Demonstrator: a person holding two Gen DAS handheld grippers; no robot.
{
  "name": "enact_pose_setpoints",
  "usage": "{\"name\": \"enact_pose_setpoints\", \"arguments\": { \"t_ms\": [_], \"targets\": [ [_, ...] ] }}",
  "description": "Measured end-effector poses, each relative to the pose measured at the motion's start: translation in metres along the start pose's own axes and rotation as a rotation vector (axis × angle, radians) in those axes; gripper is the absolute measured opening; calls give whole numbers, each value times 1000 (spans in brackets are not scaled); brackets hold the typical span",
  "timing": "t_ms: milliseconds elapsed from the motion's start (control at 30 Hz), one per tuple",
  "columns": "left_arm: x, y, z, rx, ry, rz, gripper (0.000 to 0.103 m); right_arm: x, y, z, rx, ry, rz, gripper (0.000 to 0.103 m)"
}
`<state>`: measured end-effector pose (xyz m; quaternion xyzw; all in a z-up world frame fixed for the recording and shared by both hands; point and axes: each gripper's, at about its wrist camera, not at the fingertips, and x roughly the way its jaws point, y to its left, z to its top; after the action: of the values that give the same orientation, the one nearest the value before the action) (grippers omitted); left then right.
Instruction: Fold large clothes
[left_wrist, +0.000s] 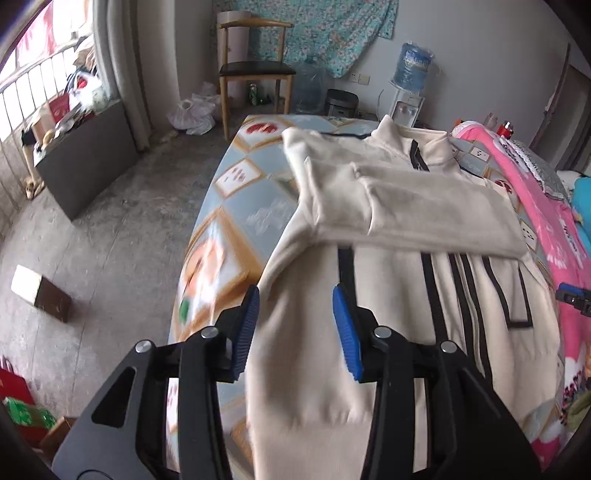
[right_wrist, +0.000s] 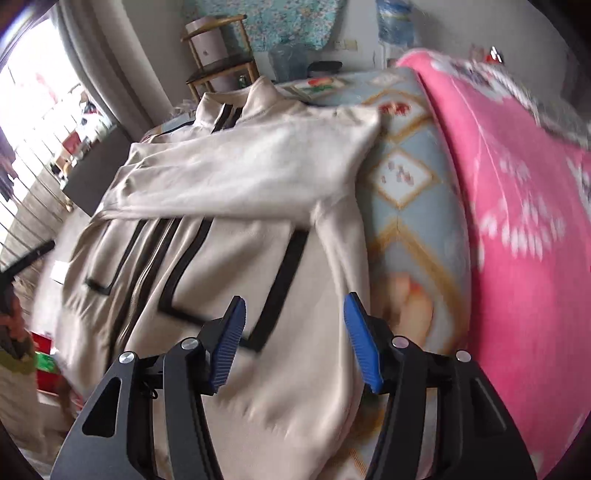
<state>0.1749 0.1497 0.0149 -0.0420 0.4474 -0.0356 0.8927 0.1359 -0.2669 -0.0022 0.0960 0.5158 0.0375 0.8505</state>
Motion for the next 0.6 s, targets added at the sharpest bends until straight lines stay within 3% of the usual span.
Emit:
{"name": "enact_pose_setpoints", "arguments": {
  "t_ms": [267, 333, 400, 600],
  "targets": [
    [-18, 18, -102, -62, 102, -74, 40, -10, -22, -99, 197, 63, 28, 55],
    [-16, 21, -114, -100, 104, -81, 40, -14, -22, -109, 209, 52, 55, 57],
    [-15, 24, -120, -125, 89, -71, 40, -19, -20, -115, 211, 53, 73, 67],
    [-12, 29, -122, -166, 63, -100, 40, -17, -18, -117, 201, 65, 62, 68]
  ]
}}
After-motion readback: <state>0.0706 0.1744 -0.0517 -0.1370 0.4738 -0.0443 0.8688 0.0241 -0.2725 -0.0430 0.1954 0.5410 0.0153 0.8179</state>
